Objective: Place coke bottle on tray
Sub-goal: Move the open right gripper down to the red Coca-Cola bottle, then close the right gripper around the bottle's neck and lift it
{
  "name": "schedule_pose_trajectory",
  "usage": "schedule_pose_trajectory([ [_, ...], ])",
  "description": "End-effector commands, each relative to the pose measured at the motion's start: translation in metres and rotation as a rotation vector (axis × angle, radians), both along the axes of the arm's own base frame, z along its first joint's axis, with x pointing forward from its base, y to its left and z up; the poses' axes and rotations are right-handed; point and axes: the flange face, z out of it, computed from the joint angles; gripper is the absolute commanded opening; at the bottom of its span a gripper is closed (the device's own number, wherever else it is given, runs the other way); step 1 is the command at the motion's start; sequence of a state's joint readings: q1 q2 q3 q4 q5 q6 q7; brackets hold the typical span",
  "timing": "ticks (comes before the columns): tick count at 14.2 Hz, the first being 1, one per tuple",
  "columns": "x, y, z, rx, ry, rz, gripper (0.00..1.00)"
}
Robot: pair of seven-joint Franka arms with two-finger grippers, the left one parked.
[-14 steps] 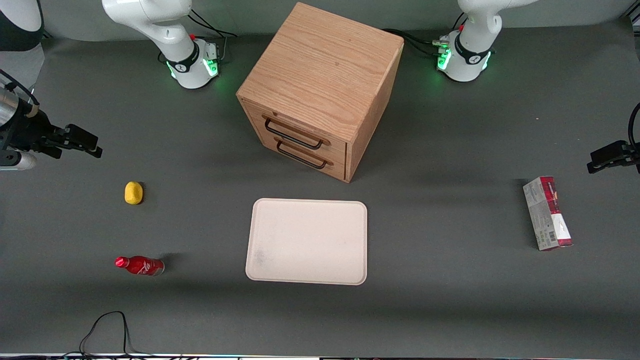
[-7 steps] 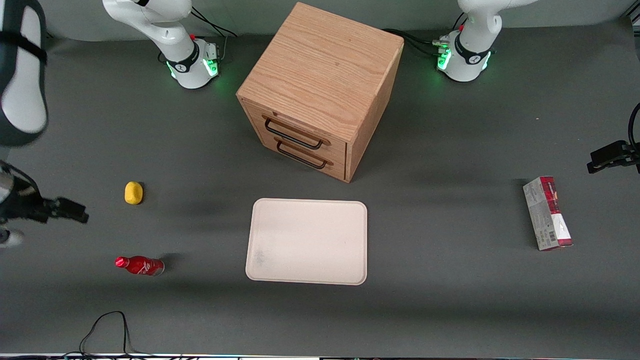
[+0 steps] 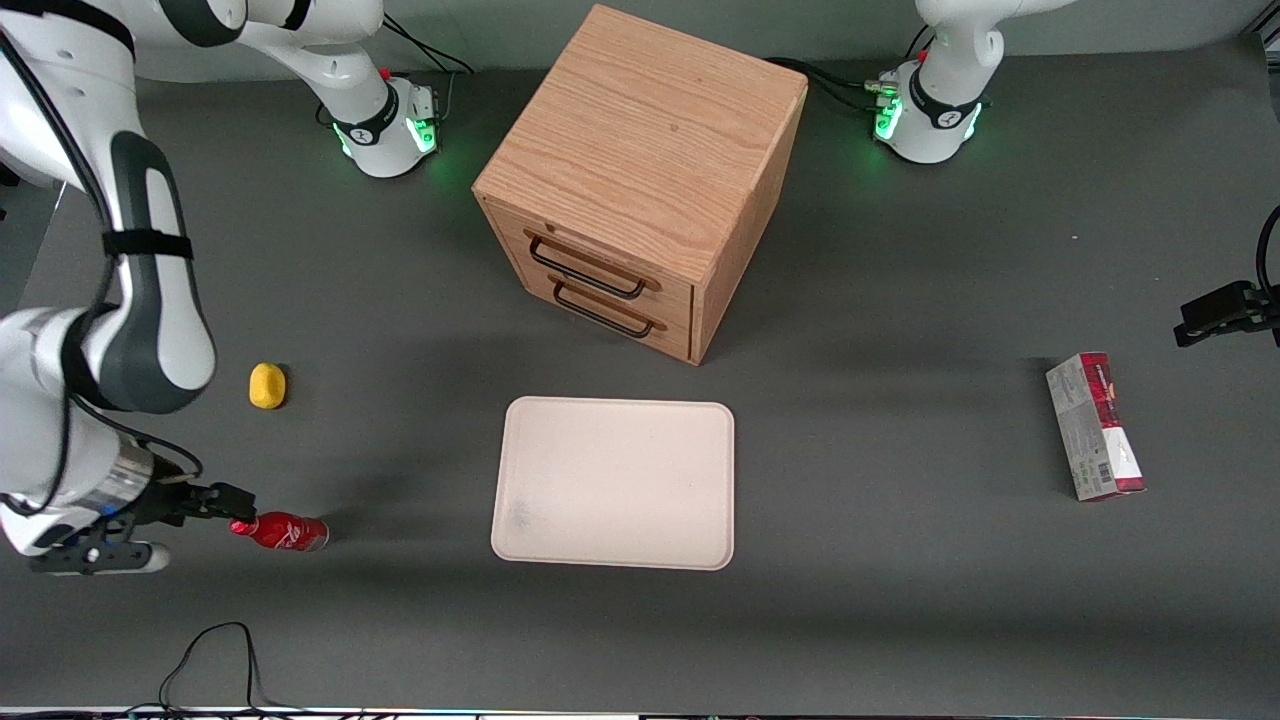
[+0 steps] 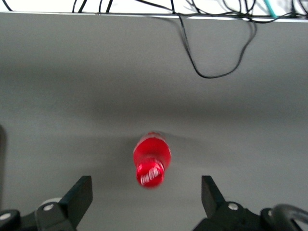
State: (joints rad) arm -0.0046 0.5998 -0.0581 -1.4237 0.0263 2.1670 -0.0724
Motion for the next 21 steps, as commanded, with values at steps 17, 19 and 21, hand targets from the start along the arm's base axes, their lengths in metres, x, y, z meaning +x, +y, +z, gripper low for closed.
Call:
schedule_pose_trajectory([
  [17, 0.004, 0.002, -0.048, 0.008, -0.018, 0.065, 0.00],
  [19, 0.004, 0.011, -0.022, 0.011, 0.006, 0.067, 0.00],
  [21, 0.005, 0.021, 0.026, 0.014, 0.040, 0.047, 0.00],
])
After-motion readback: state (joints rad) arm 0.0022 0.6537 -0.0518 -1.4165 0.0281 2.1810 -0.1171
